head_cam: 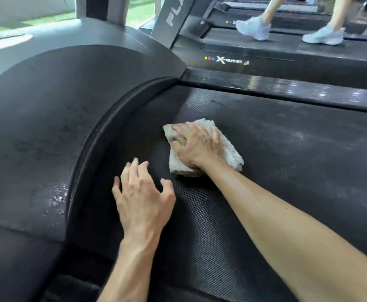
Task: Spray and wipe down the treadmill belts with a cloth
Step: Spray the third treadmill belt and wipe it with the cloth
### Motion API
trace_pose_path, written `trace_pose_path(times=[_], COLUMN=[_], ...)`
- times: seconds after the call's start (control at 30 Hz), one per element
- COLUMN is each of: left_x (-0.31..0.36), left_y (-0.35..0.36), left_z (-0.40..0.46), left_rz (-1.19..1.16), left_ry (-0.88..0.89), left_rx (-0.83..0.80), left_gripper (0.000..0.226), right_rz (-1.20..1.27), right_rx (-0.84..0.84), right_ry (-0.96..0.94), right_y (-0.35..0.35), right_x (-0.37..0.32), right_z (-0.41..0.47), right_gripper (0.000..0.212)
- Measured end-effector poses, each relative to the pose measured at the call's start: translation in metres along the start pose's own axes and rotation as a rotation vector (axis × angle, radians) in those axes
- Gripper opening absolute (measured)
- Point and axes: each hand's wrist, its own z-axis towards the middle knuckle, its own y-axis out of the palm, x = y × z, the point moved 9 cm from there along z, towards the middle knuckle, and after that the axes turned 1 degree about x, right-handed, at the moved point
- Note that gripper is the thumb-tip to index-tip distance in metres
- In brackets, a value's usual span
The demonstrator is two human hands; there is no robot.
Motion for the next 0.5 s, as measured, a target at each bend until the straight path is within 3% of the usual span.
trace_pose_path(times=[0.13, 0.27, 0.37, 0.5], left_x=[-0.003, -0.002, -0.004, -0.003], left_y=[0.007, 0.008, 0.009, 0.009], left_z=[-0.001, -0.004, -0.003, -0.005], left_rz=[0.082, 0.146, 0.147, 0.154], left_ry=[0.002, 0.019, 0.020, 0.016], left_rx=[-0.048, -0.070, -0.060, -0.052], left_gripper=[0.071, 0.075, 0.073, 0.082], right_rz=[-0.032, -0.058, 0.004, -0.020], right_rx=[-0.046, -0.122, -0.100, -0.054], right_ry=[-0.007, -0.219, -0.336, -0.135], right_y=[0.007, 0.006, -0.002, 0.005], right_x=[-0.027, -0.055, -0.037, 0.002], right_z=[0.028, 0.012, -0.008, 0.028], right_gripper=[0.054, 0.053, 0.053, 0.072])
